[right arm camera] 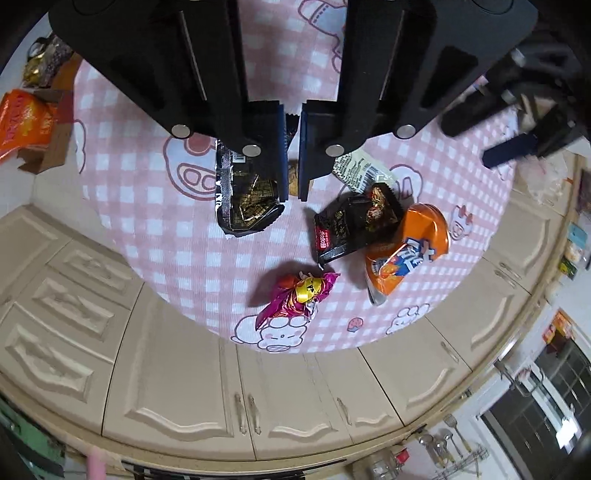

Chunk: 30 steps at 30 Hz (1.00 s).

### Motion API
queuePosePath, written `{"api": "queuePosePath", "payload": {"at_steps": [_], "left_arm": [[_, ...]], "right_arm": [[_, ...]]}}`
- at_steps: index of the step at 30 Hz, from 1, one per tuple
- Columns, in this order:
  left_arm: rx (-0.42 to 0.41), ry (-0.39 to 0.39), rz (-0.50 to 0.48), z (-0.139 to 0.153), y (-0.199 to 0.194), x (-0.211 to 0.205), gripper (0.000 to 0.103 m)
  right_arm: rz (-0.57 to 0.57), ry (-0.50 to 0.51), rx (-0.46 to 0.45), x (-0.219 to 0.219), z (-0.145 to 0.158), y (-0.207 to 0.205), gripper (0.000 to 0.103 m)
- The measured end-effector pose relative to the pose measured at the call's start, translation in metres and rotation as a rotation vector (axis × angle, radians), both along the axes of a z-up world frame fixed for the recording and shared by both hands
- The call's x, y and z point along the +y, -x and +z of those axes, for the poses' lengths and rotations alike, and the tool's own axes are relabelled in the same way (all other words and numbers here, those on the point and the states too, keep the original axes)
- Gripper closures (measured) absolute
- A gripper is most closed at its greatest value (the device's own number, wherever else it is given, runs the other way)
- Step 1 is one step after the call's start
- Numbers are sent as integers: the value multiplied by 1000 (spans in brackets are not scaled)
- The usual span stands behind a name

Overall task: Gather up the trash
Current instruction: 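Grasp the walnut with the right tool while the left tool grasps the black wrapper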

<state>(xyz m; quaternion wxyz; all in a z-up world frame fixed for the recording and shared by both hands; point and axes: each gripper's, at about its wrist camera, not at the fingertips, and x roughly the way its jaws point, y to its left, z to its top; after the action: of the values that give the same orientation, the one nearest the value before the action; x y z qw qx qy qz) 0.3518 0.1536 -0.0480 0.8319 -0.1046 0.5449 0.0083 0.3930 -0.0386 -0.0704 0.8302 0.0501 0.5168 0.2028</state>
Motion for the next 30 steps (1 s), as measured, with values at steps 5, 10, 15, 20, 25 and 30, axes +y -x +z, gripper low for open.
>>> {"api": "queuePosePath", "payload": {"at_steps": [5, 10, 15, 20, 25, 30], "left_arm": [[-2, -5, -8, 1, 3, -6, 22], [15, -5, 30, -6, 3, 9, 22], [37, 9, 56, -16, 3, 24, 22], [43, 16, 68, -20, 7, 33, 22], [44, 25, 82, -19, 8, 34, 22], [38, 6, 41, -14, 1, 11, 22]], "right_arm": [[13, -4, 28, 4, -13, -3, 51], [26, 35, 7, 12, -13, -4, 52], [68, 82, 18, 26, -21, 0, 70], [39, 125, 10, 27, -31, -8, 73], [11, 112, 4, 22, -28, -7, 79], [-2, 26, -9, -5, -11, 0, 79]]}}
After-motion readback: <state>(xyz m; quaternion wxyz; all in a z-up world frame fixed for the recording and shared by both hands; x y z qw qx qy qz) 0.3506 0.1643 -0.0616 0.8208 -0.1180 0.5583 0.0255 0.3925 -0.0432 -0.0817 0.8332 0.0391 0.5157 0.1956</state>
